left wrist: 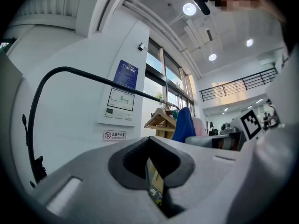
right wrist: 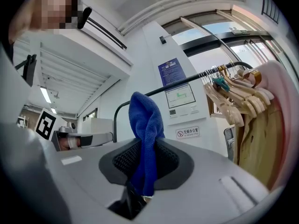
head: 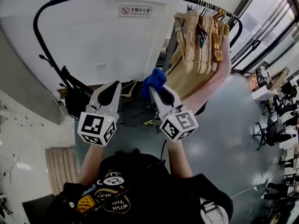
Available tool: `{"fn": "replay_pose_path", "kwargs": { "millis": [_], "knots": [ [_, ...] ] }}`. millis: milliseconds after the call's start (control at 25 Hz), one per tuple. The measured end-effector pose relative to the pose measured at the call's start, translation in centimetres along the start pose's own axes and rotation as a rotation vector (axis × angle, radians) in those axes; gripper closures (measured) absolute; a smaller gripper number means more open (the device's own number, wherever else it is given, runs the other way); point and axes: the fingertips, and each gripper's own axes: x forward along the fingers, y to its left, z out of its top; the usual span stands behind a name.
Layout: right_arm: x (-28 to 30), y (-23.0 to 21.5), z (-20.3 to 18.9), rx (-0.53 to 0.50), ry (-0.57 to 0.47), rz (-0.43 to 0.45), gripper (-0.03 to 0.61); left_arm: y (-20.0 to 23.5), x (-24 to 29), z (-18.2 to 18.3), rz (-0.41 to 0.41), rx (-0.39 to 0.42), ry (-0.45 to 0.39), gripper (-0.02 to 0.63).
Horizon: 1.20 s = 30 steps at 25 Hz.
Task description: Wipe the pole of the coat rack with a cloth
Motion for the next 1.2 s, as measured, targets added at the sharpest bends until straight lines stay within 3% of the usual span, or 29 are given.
{"fn": "replay_pose_path", "kwargs": {
  "millis": [200,400,840,1200],
  "knots": [
    [0.7,0.4,-0.4,0.022,0.002,-0.014,0.505,0.8,-0.6,0.2,-0.013,-0.007,-0.006,0.612],
    [3.0,-0.2,1.1,-0.044,-0.008,-0.038,0.505,2.1,1.1,0.7,-0.076,-0.016,-0.010,0.612],
    [10.4,-4.8,14.7,-0.242,-0.142,-0.112,0.505,4.9,7.9,9.8,-0.126,0.098,-0.121,0.613],
    [13.2,-14.2,23.2,-0.326,-0.148,-0.221,0.505,4.3,15.0,13.9,-0.182,0.168,-0.212,0.613]
  ]
}}
